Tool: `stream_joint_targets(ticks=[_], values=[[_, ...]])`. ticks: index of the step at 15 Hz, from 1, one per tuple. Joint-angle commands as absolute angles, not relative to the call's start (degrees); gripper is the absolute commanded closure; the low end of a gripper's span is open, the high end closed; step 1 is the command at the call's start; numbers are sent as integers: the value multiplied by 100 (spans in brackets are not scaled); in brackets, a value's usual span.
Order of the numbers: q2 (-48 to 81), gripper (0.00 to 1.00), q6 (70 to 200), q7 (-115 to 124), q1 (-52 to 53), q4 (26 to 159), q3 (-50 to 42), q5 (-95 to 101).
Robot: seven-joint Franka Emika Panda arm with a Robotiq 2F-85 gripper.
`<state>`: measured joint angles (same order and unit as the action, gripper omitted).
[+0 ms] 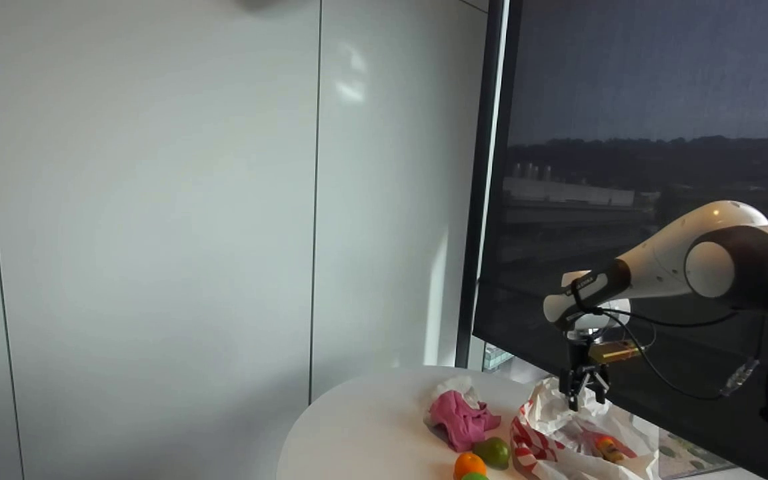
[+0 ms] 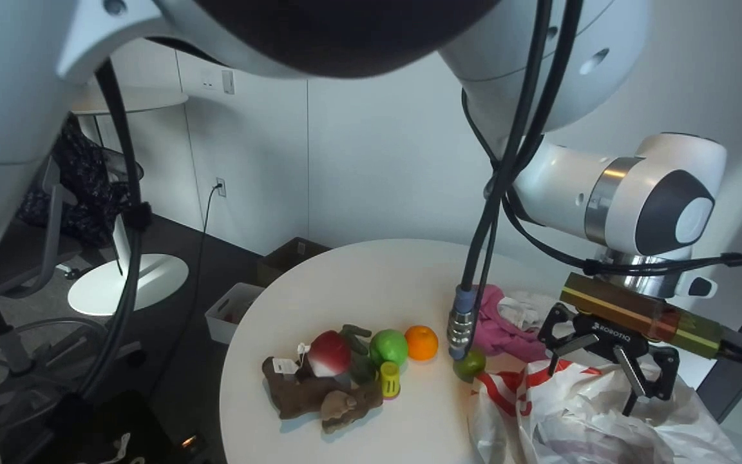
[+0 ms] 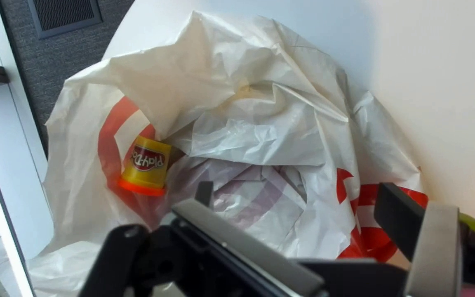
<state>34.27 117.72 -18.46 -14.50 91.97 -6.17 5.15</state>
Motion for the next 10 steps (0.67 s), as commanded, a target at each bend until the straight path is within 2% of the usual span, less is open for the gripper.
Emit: stream_joint_targets(ticks=[1,10], values=[[3836,0,12202,-1537,-1611,8974,-668,345],[4640,0,13206,-1106,-1879,8822,-803,329]])
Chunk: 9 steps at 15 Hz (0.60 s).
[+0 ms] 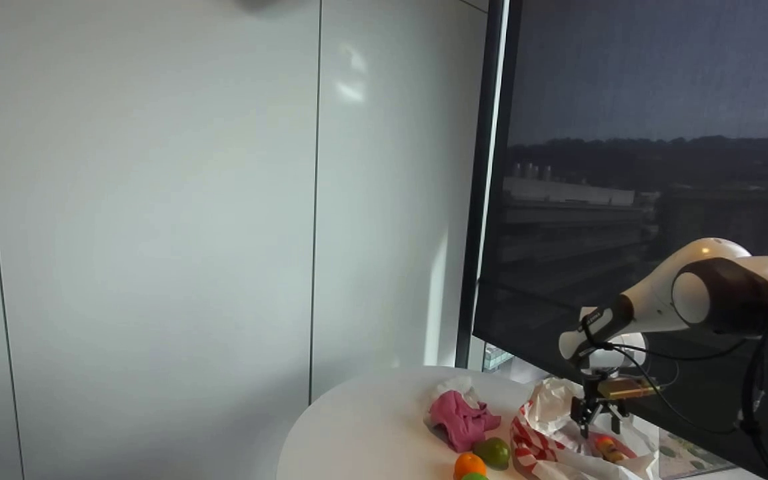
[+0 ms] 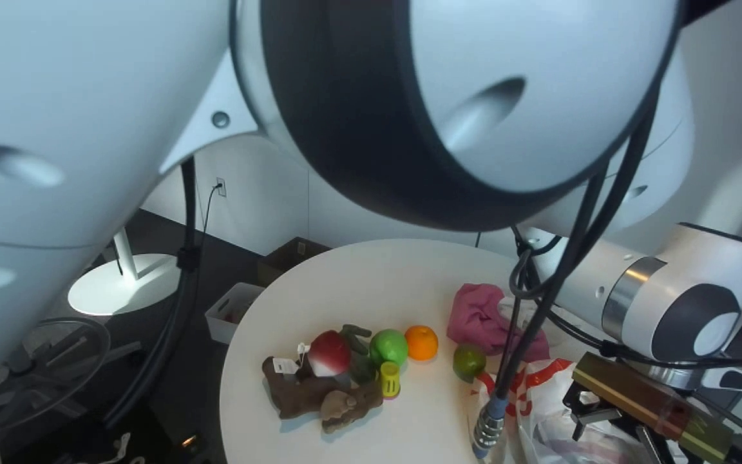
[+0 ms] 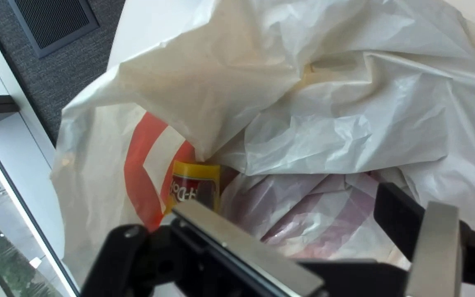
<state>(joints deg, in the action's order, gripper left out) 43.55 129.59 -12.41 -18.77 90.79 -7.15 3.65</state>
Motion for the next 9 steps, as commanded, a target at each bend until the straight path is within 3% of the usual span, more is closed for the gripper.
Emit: stream_joint_targets(ticks=[1,9], values=[[4711,0,13254,-1070,-1886,8791,-827,333],[5331,0,13438,-871,-1949,8254,-1006,351]])
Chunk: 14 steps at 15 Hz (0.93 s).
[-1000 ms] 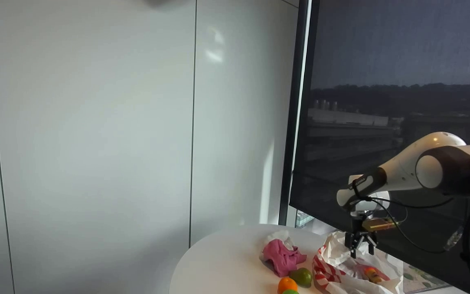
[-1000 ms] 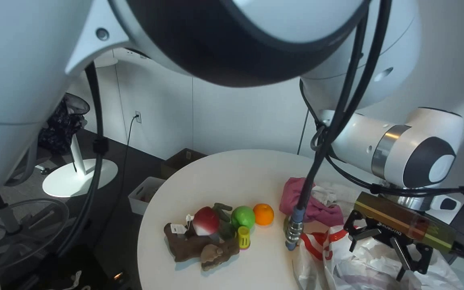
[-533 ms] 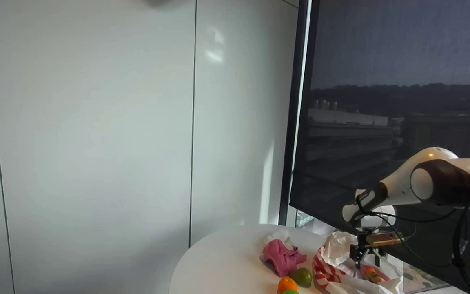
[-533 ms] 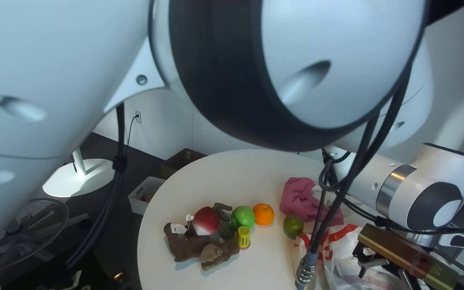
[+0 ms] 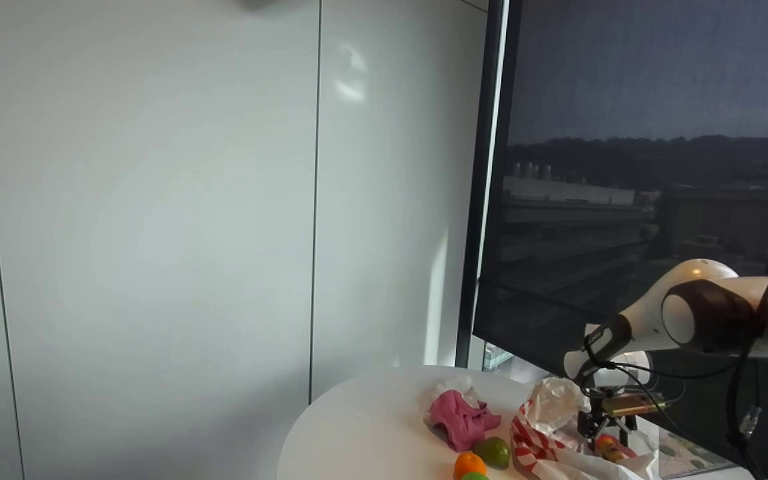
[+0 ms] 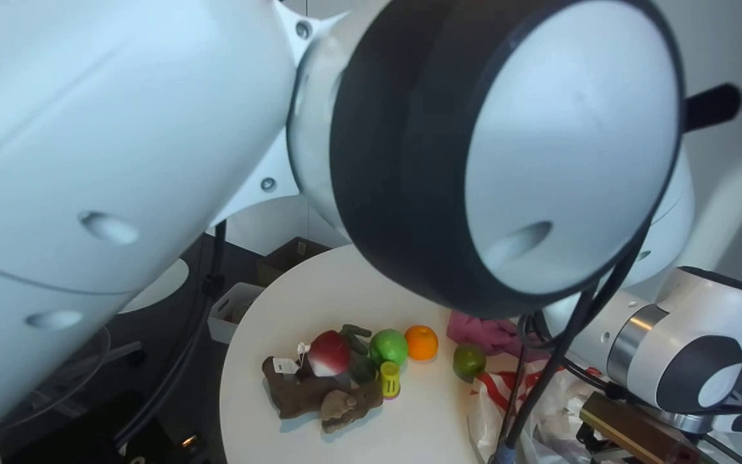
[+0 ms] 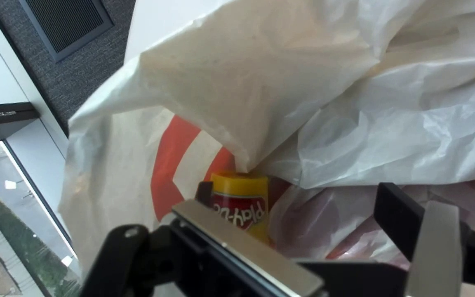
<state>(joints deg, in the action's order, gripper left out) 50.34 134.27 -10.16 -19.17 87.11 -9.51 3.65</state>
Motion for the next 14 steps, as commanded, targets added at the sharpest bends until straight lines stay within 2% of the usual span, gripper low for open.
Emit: stream_joint_targets(ticks=[1,9,10,11,14], values=[[5403,0,13379,-846,-1988,8126,-987,301],[5878,0,13094,-673,-2191,7321,-903,58],[5917,25,13054,-665,-2202,7259,-906,55],[5952,27,12996,-666,-2220,7202,-898,45],[6007,51,12887,-678,-2244,7086,-882,37]])
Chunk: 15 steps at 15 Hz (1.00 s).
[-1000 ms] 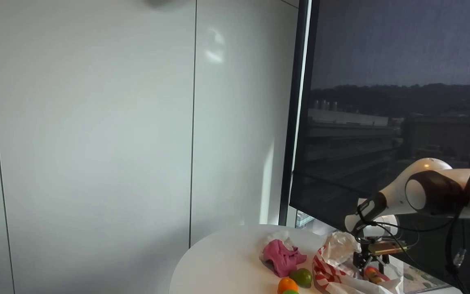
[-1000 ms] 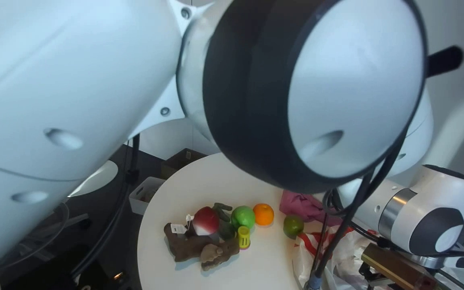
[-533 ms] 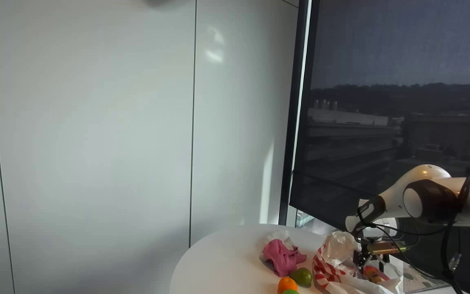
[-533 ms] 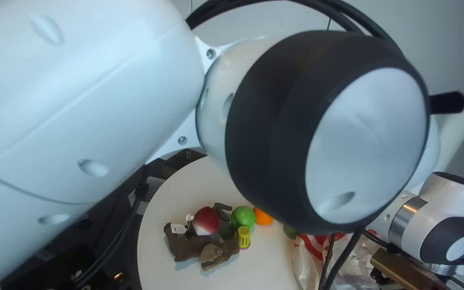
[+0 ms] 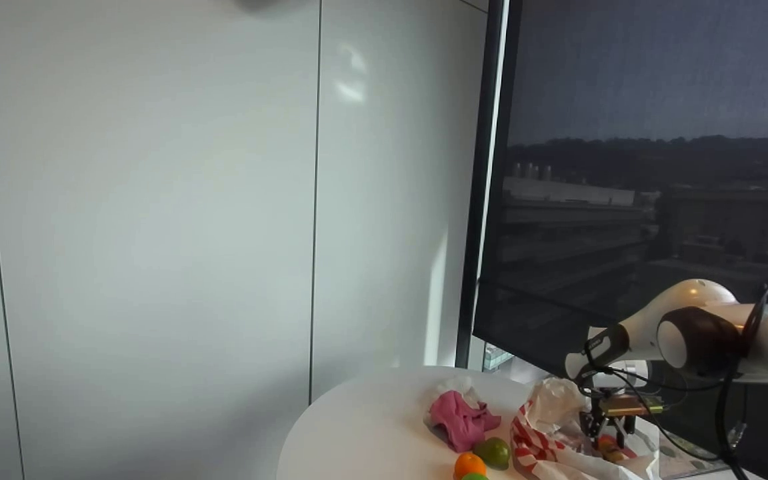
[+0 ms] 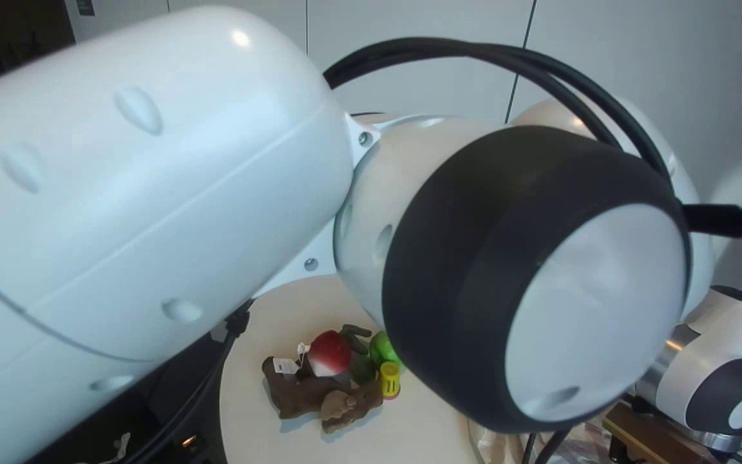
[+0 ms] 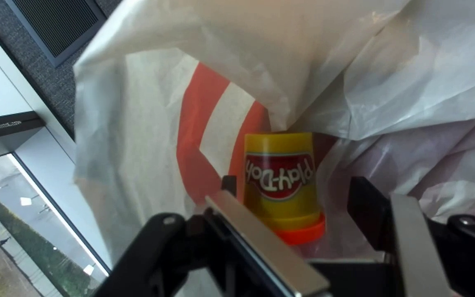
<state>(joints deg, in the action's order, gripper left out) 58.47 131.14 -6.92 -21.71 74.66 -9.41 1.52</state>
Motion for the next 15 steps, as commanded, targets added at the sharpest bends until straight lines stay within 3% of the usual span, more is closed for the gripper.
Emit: stream_joint_targets(ticks=[1,4,15], values=[[6000,58,12856,-690,-2244,7075,-875,38],[5897,79,12781,-698,-2202,7113,-870,63],[4854,78,11811,-676,-1347,7472,-874,446]])
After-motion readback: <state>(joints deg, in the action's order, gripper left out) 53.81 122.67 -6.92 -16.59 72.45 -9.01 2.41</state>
